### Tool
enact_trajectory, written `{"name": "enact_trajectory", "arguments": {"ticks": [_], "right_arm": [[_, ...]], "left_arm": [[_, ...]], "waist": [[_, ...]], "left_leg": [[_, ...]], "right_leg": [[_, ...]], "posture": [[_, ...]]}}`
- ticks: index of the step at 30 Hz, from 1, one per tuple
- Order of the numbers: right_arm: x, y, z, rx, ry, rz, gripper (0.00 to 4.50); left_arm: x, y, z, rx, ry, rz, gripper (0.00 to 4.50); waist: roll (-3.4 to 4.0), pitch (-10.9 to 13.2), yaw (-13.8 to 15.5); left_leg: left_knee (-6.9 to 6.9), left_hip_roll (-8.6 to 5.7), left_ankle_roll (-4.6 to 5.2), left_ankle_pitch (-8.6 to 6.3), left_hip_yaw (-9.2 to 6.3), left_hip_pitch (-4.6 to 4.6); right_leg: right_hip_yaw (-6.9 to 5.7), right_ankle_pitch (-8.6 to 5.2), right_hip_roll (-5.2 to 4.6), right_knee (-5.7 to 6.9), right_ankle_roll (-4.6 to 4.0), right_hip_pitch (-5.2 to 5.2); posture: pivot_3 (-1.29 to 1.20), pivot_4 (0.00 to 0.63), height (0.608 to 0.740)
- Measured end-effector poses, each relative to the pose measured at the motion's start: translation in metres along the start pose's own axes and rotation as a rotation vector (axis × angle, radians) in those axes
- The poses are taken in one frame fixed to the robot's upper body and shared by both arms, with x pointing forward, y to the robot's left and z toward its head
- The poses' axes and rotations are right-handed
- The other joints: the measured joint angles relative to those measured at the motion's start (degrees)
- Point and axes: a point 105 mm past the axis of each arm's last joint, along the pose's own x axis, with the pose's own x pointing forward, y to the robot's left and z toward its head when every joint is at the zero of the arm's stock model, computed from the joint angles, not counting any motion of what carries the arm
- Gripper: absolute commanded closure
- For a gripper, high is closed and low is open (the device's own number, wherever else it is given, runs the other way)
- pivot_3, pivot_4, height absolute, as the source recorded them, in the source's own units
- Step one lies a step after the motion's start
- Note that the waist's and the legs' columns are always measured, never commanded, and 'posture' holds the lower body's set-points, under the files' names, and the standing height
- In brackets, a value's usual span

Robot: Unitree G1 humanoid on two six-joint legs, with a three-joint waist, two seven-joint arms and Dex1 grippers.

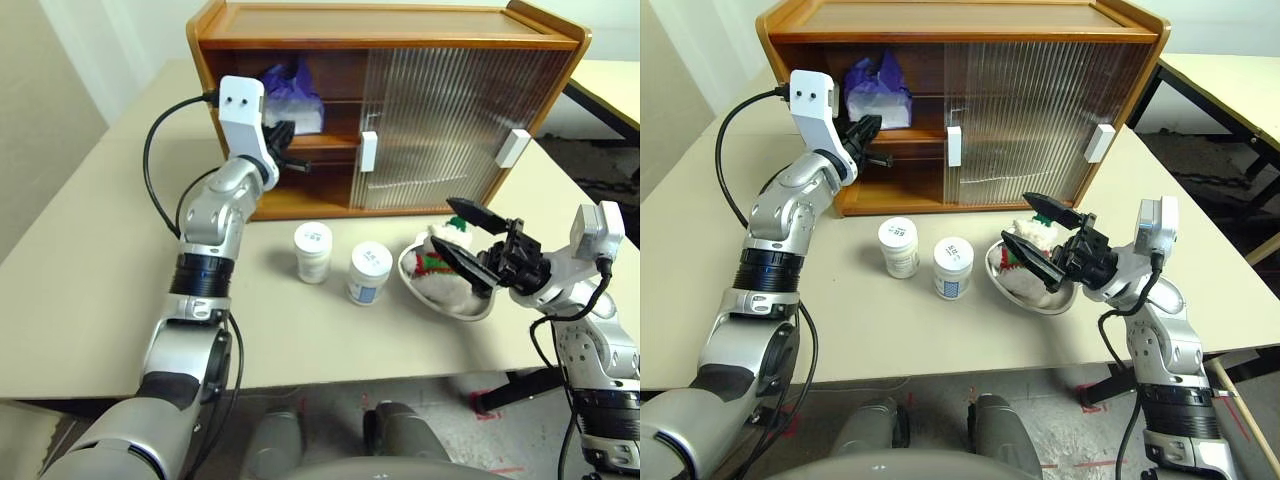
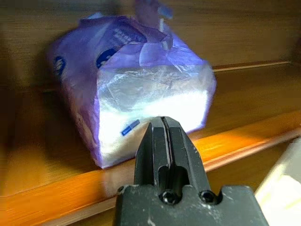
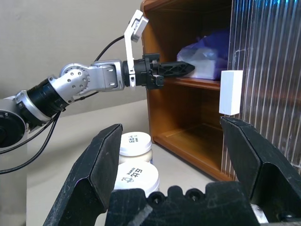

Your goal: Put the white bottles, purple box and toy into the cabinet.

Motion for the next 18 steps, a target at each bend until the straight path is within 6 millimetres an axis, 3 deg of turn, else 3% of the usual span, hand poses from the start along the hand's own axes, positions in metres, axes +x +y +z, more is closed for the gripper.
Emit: {"name": "enact_trajectory", "arguments": {"ticks": [9, 12, 16, 18], "right_arm": [[0.002, 0.000, 0.000, 0.000, -0.003, 0.005, 0.00], [0.002, 0.000, 0.000, -0.001, -0.002, 0.005, 0.00], [0.002, 0.000, 0.001, -0.005, 0.003, 0.008, 0.00], [0.001, 0.000, 0.002, -0.007, 0.006, 0.012, 0.00]], "left_arm": [[0.002, -0.001, 0.016, -0.020, -0.067, -0.034, 4.46], [-0.009, -0.009, 0.021, -0.025, -0.095, -0.087, 4.46], [-0.027, -0.011, 0.008, -0.040, -0.047, -0.133, 4.46], [-0.041, -0.009, -0.002, -0.039, 0.008, -0.176, 3.83]], "waist": [[0.01, 0.0, -0.1], [0.02, 0.0, -0.2], [0.04, 0.0, -0.1], [0.05, 0.0, -0.2]], "left_leg": [[0.00, 0.04, -0.01, 0.00, 0.01, -0.01], [-0.01, 0.05, -0.01, -0.01, 0.02, -0.02], [-0.03, 0.12, -0.01, -0.01, 0.00, -0.01], [-0.03, 0.13, -0.02, -0.01, 0.01, 0.01]], "right_leg": [[0.00, 0.03, 0.04, 0.02, -0.04, -0.02], [0.02, 0.03, 0.02, 0.02, -0.06, -0.02], [-0.03, 0.05, 0.04, 0.06, -0.09, -0.04], [-0.03, 0.05, 0.05, 0.10, -0.10, -0.04]], "posture": [[0.08, 0.000, 0.740], [0.09, 0.000, 0.740], [0.10, 0.000, 0.740], [0.10, 0.000, 0.740]]}}
